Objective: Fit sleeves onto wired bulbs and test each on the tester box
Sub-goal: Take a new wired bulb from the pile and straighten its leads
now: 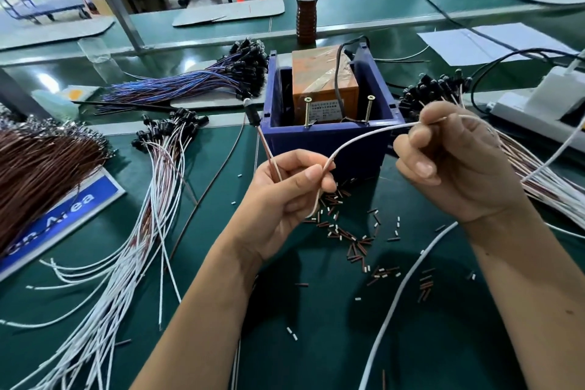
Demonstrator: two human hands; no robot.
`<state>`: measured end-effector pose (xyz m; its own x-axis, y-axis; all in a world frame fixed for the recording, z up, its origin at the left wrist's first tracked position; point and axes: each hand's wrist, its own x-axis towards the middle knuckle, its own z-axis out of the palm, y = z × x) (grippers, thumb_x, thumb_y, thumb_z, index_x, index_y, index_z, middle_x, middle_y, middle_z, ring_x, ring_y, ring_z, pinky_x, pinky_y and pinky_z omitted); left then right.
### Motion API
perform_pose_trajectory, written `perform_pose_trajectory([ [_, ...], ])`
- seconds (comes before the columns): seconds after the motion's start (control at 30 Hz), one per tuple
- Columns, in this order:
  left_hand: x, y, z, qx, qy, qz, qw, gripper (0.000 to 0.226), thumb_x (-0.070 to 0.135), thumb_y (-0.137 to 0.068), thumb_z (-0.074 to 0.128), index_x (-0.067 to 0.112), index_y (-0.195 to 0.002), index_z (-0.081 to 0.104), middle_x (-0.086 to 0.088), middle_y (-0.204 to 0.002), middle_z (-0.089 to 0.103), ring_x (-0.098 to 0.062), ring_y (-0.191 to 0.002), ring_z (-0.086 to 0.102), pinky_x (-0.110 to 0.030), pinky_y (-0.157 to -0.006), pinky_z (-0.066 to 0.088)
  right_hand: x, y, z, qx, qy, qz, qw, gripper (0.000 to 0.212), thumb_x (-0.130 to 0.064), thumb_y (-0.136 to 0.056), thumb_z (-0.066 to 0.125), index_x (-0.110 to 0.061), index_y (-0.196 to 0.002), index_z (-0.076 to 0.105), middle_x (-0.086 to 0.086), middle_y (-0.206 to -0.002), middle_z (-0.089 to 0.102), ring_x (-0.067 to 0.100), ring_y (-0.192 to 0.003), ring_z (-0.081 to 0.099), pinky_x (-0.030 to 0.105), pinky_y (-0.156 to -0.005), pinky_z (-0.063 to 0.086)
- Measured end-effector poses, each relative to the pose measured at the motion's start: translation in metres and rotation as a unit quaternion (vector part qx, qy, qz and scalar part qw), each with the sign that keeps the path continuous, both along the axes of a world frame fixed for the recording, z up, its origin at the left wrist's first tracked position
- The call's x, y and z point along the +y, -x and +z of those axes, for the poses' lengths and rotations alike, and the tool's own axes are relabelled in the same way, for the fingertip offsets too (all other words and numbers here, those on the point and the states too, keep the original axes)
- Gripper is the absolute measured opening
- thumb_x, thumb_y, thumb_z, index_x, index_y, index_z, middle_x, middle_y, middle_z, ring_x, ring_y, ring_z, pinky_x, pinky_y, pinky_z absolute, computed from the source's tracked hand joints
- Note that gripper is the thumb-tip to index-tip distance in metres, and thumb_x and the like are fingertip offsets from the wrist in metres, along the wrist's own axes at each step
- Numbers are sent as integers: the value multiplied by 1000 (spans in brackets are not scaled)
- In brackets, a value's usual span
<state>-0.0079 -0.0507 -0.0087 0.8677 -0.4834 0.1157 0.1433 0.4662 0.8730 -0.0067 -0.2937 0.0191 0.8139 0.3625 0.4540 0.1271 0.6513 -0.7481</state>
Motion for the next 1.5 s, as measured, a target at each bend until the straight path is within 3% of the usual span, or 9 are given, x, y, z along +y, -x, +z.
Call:
perform_pose_trajectory([
  [0.37, -9, 0, -2, 9, -16, 36, 999, 21, 4, -91, 63, 10, -106, 76, -3, -88, 69, -1, -49, 33, -12, -49, 31, 8, 2, -2, -6, 59, 65, 996, 21, -34, -100, 64, -19, -102, 79, -2, -81, 77, 10, -63, 64, 22, -48, 31],
  [0.5, -4, -2, 0, 37, 74, 4, 997, 21, 0, -88, 67, 7, -106, 77, -2, -88, 64, 2, -49, 34, -9, -46, 33, 5, 0, 2, 67, 5, 103, 992, 38, -36, -103, 59, -10, -78, 70, -3, -50, 47, 11, -51, 39, 22, -47, 31],
  [0.6, -3, -3, 0, 33, 64, -2, 997, 18, 3, -84, 72, 9, -100, 78, -2, -87, 61, 4, -48, 35, -9, -45, 31, 4, -1, 3, 83, 13, 96, 992, 42, -39, -100, 63, -11, -69, 65, -1, -54, 32, 11, -51, 27, 24, -44, 16],
  [0.8, -8, 3, 3, 7, -29, -8, 1000, 9, 14, -91, 68, 11, -95, 75, -9, -82, 35, 0, -50, 32, -12, -46, 30, 11, 1, 4, 38, 59, 97, 993, 42, -39, -103, 58, -10, -74, 65, 6, -71, 54, 17, -58, 49, 29, -41, 28],
  [0.93, -6, 1, 9, 130, 120, -15, 984, 38, 33, -106, 46, 11, -88, 70, 2, -76, 48, -1, -48, 24, -12, -40, 22, 14, 0, 2, 39, 64, 85, 994, 37, -32, -103, 57, -10, -74, 58, 10, -76, 58, 20, -61, 56, 23, -54, 48],
  [1.1, -2, 1, 12, 254, 364, -65, 894, 44, 36, -110, 39, 1, -87, 53, -3, -73, 36, -8, -50, 22, -17, -42, 13, 21, 0, -5, 20, 158, 95, 983, 28, -30, -104, 59, -5, -95, 67, 8, -67, 56, 9, -44, 42, 20, -40, 33],
  [1.2, 0, 3, 18, 243, 403, -84, 878, 52, 42, -110, 36, 0, -85, 52, -2, -74, 32, -4, -49, 14, -18, -43, 9, 27, 2, -9, -42, 265, 72, 961, 23, -27, -103, 62, -10, -114, 73, 0, -57, 49, 13, -45, 37, 32, -44, 27],
  [1.37, 5, 2, 22, 241, 418, -77, 872, 56, 47, -109, 33, 0, -83, 51, -2, -73, 32, -2, -50, 13, -19, -44, 10, 55, 11, -15, -77, 344, 113, 929, 33, -12, -99, 69, -16, -132, 72, 5, -57, 63, 13, -48, 54, 23, -53, 42],
  [1.5, 5, 0, 18, 230, 423, -68, 874, 53, 44, -110, 36, 2, -82, 51, 0, -72, 30, -8, -50, 18, -18, -43, 8, 75, 15, -21, -105, 374, 83, 918, 32, -5, -97, 71, -10, -129, 73, 8, -71, 75, 26, -66, 70, 49, -70, 56],
])
